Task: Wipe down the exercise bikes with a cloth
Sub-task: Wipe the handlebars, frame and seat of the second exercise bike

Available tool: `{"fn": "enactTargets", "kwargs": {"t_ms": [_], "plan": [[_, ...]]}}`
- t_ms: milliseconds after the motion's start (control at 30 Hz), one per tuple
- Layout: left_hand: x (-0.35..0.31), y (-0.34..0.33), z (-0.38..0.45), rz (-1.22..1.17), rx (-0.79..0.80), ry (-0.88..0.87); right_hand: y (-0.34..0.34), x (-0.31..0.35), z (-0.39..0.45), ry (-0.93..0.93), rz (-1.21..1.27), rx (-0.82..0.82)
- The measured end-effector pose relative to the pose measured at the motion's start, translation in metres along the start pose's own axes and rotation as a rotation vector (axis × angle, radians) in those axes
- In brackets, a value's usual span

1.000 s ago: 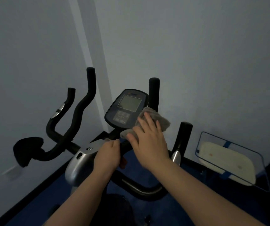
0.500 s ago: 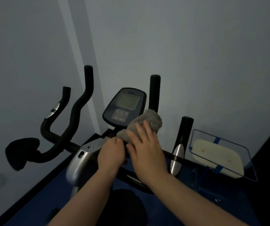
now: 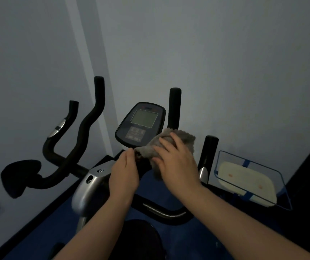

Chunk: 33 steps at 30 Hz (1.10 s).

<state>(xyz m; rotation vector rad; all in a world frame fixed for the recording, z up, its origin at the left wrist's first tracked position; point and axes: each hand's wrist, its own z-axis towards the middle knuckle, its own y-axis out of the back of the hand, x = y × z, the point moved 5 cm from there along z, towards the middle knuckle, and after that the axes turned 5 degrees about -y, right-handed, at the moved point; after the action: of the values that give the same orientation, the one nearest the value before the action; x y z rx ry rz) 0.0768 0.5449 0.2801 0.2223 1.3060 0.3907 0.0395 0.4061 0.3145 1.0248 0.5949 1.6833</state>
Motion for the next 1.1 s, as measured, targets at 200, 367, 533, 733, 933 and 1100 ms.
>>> {"fn": "enactTargets", "kwargs": {"t_ms": [200,367,533,733,933,1100], "plan": [[-0.007,0.0,0.006,-0.062,-0.01,-0.019,0.065,-0.026,0.034,-0.508,0.786,-0.166],[-0.037,-0.014,0.03,-0.056,-0.009,-0.094,0.091,-0.039,0.05,-0.809,1.283,-0.339],[-0.034,-0.031,0.015,0.348,-0.007,-0.209,0.084,-0.052,0.049,-0.929,1.414,-0.5],[-0.031,-0.03,0.015,0.32,-0.041,-0.19,0.068,-0.039,0.067,-0.922,1.446,-0.654],[-0.028,-0.026,0.017,0.258,-0.037,-0.132,0.056,-0.02,0.117,-0.637,1.229,-0.575],[-0.029,-0.029,0.016,0.317,-0.034,-0.164,0.027,-0.009,0.1,-0.439,1.07,-0.411]]}}
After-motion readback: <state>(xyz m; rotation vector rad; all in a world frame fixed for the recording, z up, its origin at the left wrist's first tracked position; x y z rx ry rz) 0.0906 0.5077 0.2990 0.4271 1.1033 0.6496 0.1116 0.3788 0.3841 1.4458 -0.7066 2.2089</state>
